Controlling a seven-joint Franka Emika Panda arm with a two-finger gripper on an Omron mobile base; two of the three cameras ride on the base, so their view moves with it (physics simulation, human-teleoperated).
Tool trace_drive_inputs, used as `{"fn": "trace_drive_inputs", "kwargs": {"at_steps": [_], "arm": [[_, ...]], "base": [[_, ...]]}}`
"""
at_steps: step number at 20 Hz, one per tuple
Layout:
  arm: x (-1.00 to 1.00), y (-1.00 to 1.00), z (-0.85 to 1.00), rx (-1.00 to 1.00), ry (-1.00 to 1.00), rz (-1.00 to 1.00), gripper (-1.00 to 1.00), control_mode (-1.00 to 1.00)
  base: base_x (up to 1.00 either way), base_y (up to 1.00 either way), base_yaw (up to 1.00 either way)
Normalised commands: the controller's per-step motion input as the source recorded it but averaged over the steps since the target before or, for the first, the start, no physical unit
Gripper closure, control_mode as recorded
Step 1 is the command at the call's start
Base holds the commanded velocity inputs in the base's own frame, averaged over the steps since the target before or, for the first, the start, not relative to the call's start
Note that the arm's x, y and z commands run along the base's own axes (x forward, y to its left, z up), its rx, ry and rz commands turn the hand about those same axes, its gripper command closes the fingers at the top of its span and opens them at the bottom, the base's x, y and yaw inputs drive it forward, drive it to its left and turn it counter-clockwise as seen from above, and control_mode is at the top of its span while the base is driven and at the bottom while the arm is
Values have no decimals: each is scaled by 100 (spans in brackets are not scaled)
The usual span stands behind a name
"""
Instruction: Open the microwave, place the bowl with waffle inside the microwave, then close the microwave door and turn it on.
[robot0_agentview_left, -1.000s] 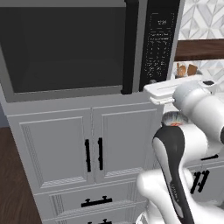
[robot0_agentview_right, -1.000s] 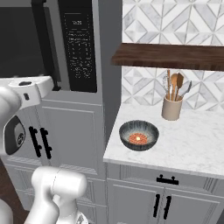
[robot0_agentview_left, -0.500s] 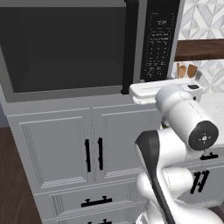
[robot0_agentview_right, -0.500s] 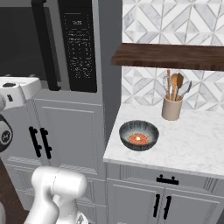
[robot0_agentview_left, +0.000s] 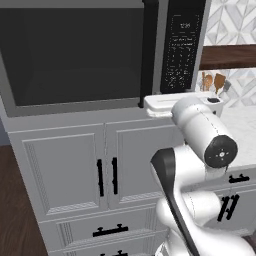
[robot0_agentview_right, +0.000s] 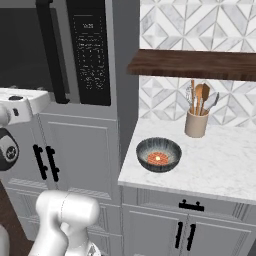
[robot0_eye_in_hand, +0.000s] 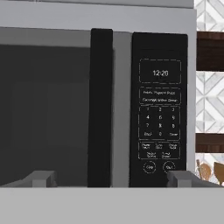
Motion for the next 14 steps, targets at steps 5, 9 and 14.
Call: {"fn": "trace_drive_inputs", "kwargs": {"at_steps": [5, 9, 14], "arm": [[46, 0, -15, 0, 0, 0, -100, -100], [59, 0, -10, 0, 0, 0, -100, -100], [65, 0, 0, 0, 0, 0, -100, -100]], "base": [[0, 0, 0], [0, 0, 0], [0, 0, 0]]}}
